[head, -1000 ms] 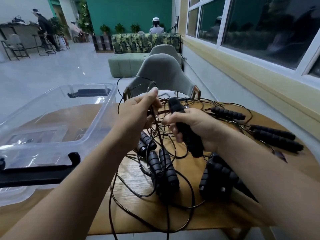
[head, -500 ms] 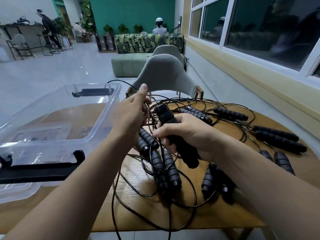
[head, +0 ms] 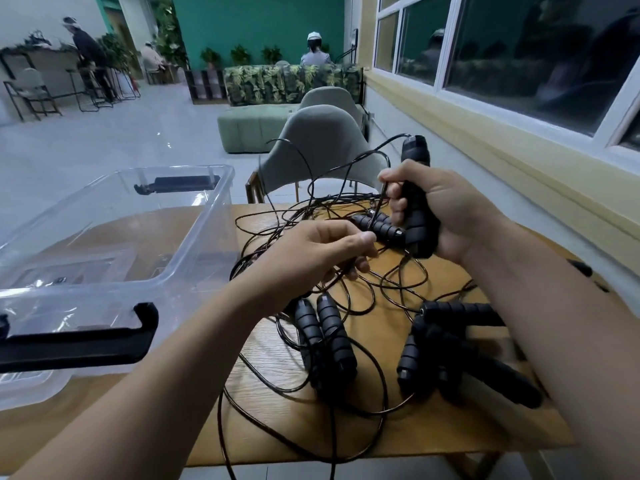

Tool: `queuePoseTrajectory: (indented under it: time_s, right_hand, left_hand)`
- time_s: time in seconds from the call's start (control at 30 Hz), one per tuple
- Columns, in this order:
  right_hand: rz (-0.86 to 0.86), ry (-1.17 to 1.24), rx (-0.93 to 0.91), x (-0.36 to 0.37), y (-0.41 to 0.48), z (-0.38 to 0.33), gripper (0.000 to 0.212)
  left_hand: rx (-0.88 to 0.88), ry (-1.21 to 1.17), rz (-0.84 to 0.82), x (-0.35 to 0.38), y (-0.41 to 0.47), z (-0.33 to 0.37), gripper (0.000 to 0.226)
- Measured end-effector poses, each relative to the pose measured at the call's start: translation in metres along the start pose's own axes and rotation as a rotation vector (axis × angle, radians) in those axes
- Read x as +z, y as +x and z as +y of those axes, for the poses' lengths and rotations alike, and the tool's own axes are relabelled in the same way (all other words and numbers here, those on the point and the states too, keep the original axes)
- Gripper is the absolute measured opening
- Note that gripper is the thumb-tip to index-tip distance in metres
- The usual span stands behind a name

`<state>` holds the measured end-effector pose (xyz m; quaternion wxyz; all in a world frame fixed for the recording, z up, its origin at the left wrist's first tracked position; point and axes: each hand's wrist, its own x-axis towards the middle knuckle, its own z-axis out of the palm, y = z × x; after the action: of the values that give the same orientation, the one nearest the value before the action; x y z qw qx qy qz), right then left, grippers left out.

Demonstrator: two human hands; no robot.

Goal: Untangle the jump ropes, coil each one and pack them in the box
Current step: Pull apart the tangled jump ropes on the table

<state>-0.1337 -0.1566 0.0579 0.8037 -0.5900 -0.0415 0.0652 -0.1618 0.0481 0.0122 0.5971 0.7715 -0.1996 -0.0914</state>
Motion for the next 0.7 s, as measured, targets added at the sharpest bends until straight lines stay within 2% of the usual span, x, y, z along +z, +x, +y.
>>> queuePoseTrajectory:
  time_s: [0.2, 0.3, 0.43, 0.6, 0.7]
  right_hand:
    - [-0.042, -0.041, 0.022, -0.001, 0.001, 0.009, 0.02]
    - [-0.11, -0.102, 0.066, 0.005, -0.003, 0.02, 0.019]
    - [-0.182, -0.117, 0.116, 0.017, -0.011, 0.039, 0.031]
    - [-0.218, -0.268, 0.052, 0.032, -0.022, 0.06, 0.024]
    - [-0.192, -0.382, -0.028, 0.04, -0.025, 0.072, 0.014]
  left_hand:
    - [0.056, 0.008, 0.059, -0.002, 0.0, 0.001, 0.024]
    - [0.104, -0.026, 0.163, -0.005, 0.003, 0.001, 0.023]
    - [0.127, -0.119, 0.317, -0.014, 0.004, 0.001, 0.021]
    - [0.123, -0.368, 0.358, -0.021, 0.008, 0.003, 0.021]
    - [0.124, -0.414, 0.346, -0.019, 0.006, 0.006, 0.021]
